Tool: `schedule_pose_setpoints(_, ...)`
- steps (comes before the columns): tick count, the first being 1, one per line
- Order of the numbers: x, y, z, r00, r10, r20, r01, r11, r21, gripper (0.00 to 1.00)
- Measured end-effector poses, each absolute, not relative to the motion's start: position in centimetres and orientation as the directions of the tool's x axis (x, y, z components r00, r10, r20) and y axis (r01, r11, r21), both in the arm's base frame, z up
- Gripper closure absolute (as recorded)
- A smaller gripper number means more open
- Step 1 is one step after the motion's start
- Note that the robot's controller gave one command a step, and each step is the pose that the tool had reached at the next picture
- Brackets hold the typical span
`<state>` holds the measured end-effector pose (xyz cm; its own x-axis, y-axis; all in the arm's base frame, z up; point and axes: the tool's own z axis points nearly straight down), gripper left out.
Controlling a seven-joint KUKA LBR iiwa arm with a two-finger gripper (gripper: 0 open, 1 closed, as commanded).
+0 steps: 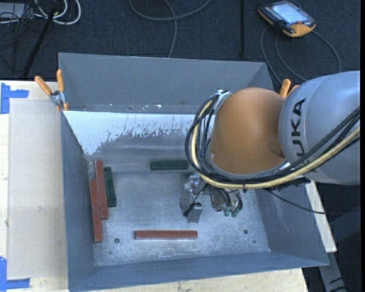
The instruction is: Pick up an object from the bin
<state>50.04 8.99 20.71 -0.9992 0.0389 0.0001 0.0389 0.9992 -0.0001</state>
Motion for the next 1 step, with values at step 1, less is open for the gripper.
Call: schedule_pose_setpoints(1,50.03,8.97,20.69,-0.999,0.04,0.001,0.04,0.999,0.0,0.0)
